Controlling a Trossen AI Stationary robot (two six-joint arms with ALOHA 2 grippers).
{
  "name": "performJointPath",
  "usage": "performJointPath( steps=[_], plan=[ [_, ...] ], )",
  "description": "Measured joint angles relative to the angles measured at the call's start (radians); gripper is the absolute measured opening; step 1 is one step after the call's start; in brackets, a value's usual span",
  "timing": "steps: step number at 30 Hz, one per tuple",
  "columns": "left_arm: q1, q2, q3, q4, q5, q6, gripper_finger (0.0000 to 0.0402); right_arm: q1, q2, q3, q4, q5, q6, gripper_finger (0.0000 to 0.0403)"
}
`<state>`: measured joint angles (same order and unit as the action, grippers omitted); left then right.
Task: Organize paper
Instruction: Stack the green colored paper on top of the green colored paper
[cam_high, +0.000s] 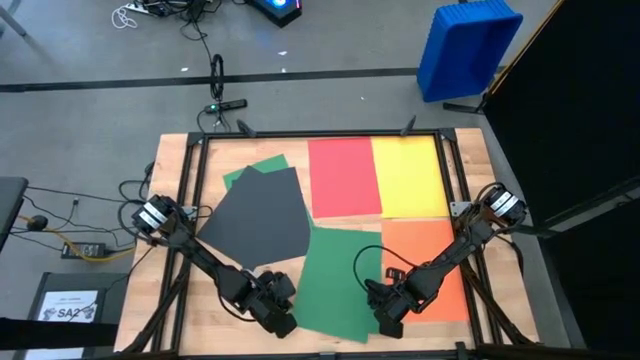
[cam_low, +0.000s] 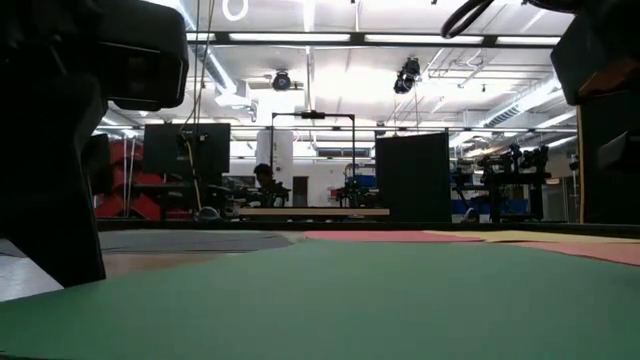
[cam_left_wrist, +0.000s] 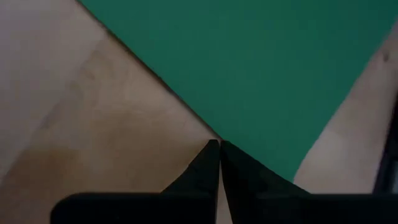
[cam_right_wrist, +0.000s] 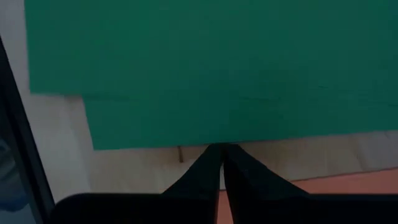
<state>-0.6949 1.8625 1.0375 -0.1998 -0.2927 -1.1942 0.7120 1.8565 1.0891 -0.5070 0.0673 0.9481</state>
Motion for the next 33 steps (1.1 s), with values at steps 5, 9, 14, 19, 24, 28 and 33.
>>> performJointPath(
  steps=[5,9,14,19,24,28,33],
  plan=[
    [0.0,0.02,0.002,0.046,-0.006,0.001,0.0,0.0,0.002,-0.001,0.031,0.01,0.002,0.0],
    [0.0,0.026,0.002,0.062,-0.018,0.005,0.0,-0.005,0.003,-0.001,0.046,0.011,0.003,0.0],
    [0.0,0.027,0.002,0.063,-0.037,0.004,0.0,-0.007,0.003,-0.001,0.048,0.011,0.004,0.0],
    [0.001,0.028,0.002,0.057,-0.055,0.004,0.0,-0.007,0.002,-0.001,0.044,0.007,0.004,0.0],
    [0.001,0.028,0.002,0.051,-0.06,0.01,0.0,-0.005,-0.018,-0.002,0.016,0.012,0.017,0.0],
    [0.001,0.028,0.002,0.053,-0.062,0.011,0.0,-0.005,-0.036,-0.003,0.014,0.015,0.023,0.0],
    [0.001,0.028,0.0,0.064,-0.063,0.012,0.0,-0.004,-0.036,-0.003,0.011,-0.002,0.022,0.0]
  ],
)
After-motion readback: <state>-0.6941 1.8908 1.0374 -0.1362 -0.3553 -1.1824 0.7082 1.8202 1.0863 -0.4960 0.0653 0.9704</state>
